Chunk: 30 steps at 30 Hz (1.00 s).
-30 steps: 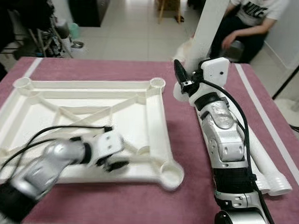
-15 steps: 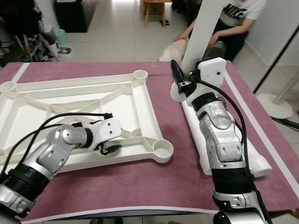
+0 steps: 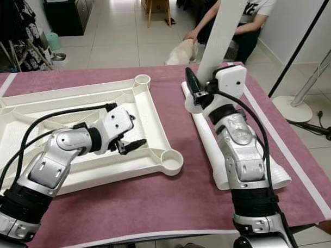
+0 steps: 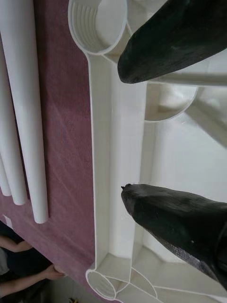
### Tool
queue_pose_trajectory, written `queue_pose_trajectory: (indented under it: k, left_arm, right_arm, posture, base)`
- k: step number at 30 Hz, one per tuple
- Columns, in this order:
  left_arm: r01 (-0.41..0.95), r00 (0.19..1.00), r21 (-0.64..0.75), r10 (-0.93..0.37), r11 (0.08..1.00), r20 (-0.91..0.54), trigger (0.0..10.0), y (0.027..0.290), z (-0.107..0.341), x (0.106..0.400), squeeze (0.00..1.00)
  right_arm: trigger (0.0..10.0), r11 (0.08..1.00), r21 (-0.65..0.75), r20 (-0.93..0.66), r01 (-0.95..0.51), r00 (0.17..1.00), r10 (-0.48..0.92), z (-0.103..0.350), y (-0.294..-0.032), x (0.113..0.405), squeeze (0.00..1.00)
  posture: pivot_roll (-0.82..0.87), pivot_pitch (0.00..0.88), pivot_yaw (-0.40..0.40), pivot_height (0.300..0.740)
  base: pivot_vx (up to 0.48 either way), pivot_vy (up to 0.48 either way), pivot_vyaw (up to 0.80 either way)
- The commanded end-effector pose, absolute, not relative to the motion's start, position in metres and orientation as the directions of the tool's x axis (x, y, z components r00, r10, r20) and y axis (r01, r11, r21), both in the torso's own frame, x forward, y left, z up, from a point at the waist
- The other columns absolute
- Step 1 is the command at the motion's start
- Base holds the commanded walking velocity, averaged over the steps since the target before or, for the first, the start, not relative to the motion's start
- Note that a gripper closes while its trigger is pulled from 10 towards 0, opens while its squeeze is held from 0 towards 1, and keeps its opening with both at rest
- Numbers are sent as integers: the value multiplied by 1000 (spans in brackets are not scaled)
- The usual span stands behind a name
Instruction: Building children table
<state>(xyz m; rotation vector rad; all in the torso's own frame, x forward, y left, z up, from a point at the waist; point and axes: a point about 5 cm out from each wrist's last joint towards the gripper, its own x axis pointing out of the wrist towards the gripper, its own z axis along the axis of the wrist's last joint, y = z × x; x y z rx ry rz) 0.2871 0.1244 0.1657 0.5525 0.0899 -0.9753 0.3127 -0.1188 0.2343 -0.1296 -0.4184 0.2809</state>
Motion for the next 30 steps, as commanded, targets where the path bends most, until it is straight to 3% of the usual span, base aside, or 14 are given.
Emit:
queue_pose_trajectory:
  k: [1, 5, 9, 19, 24, 27, 30]
  left_arm:
    - [829, 538, 381, -768, 409, -348, 10000, 123, 161, 282, 0]
    - [845, 515, 375, -769, 381, -379, 10000, 122, 156, 279, 0]
    - [881, 467, 334, -731, 335, -498, 10000, 123, 131, 275, 0]
    - [884, 465, 309, -734, 351, -495, 10000, 126, 132, 273, 0]
    - [902, 427, 288, -773, 323, -470, 10000, 132, 142, 266, 0]
    - [931, 356, 261, -804, 257, -476, 10000, 150, 153, 254, 0]
    - [927, 365, 278, -765, 251, -531, 10000, 169, 152, 253, 0]
  right_arm:
    - [10000, 953, -172, 402, -249, 865, 299, 237, -116, 310, 0]
    - [10000, 953, -171, 401, -249, 866, 298, 237, -116, 310, 0]
    - [10000, 954, -164, 399, -251, 868, 296, 236, -115, 310, 0]
    - [10000, 955, -164, 395, -249, 870, 295, 234, -115, 310, 0]
    - [10000, 954, -165, 396, -249, 869, 296, 234, -115, 310, 0]
    - [10000, 955, -165, 396, -248, 870, 294, 234, -115, 309, 0]
    - [10000, 955, -162, 395, -248, 871, 293, 234, -115, 309, 0]
  posture:
    - [30, 0, 92, 740]
    - [32, 0, 93, 740]
    - [33, 0, 94, 740]
    - [33, 0, 94, 740]
    - [33, 0, 94, 740]
    - [38, 0, 96, 740]
    - [44, 0, 95, 740]
  base:
    - [0, 0, 0]
    - [0, 0, 0]
    - [0, 0, 0]
    - [0, 0, 0]
    - [0, 0, 0]
    - [0, 0, 0]
    - [0, 0, 0]
